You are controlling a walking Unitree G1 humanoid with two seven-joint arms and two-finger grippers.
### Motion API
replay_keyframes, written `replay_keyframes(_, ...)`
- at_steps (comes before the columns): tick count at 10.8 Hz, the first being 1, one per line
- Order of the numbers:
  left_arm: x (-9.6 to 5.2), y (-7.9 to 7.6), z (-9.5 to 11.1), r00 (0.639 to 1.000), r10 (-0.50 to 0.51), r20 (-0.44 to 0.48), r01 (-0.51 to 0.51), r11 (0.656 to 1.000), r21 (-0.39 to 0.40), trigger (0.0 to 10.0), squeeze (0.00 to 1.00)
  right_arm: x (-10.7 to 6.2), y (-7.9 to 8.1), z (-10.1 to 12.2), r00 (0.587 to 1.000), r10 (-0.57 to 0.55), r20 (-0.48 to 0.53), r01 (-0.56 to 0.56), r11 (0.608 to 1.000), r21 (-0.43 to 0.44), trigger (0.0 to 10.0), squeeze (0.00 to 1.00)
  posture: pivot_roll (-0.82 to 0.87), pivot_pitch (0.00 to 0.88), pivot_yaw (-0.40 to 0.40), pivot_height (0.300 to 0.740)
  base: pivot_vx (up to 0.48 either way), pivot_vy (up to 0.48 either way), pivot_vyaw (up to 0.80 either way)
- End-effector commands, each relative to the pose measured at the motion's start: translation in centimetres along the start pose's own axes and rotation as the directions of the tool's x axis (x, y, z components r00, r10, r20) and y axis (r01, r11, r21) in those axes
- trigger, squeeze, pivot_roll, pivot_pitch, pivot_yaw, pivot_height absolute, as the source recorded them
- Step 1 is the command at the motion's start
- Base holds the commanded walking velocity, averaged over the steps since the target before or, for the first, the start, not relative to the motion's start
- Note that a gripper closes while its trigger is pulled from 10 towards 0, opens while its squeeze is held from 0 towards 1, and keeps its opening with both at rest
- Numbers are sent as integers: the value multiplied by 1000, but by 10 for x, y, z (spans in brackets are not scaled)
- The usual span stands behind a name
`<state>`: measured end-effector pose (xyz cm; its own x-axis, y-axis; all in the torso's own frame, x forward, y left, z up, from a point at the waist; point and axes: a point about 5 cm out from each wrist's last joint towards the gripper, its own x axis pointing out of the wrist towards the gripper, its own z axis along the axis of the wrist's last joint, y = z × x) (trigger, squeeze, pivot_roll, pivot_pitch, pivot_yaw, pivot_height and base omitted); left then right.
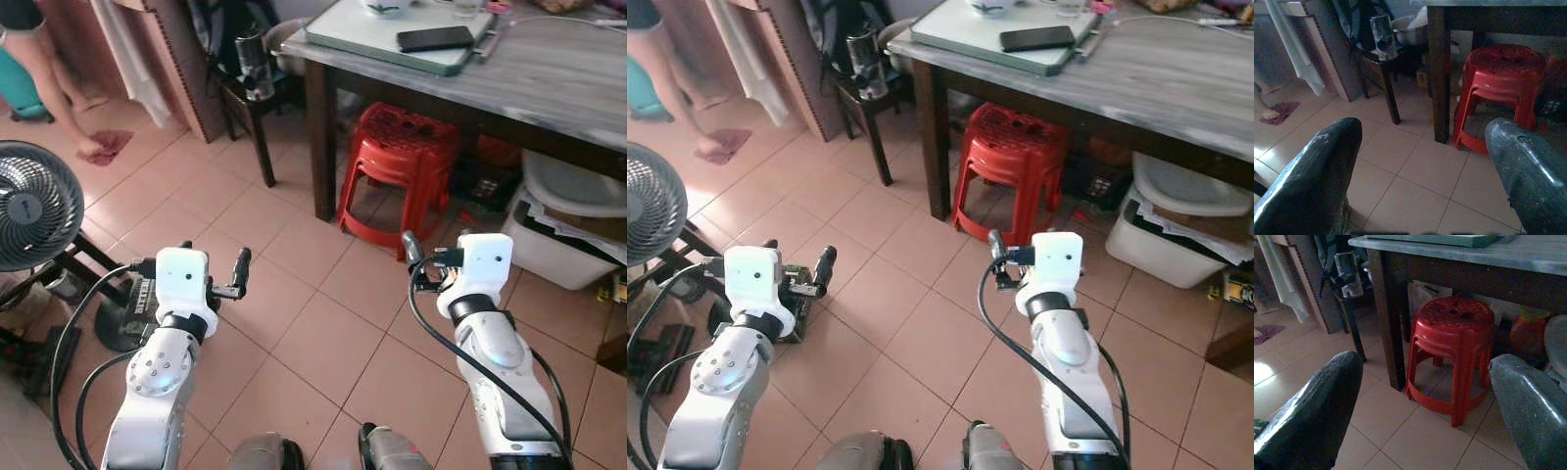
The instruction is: Setting the table
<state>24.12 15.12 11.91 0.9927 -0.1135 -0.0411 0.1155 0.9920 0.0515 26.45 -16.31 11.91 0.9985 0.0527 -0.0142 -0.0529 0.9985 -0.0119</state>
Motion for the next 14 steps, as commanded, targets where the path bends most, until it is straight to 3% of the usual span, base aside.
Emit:
replay_keyframes(1, -2, 2, 2, 1000, -3, 2, 3, 1000, 8, 10000, 0, -1, 2, 1, 1000, -4, 0, 4, 1000, 3, 10000, 0, 4, 150, 113, 740, 0, 0, -800)
replay_keyframes(10, -4, -1, 1, 1000, 6, -4, -6, 1000, -7, 10000, 0, -1, 4, 0, 1000, 18, -12, -18, 1000, 1, 10000, 0, 11, 145, 90, 740, 0, 0, -740)
replay_keyframes(14, -3, -2, 3, 1000, 6, 6, -5, 1000, -21, 10000, 0, 0, 3, 1, 1000, 14, -8, -14, 1000, -4, 10000, 0, 13, 148, 87, 740, 0, -298, -800)
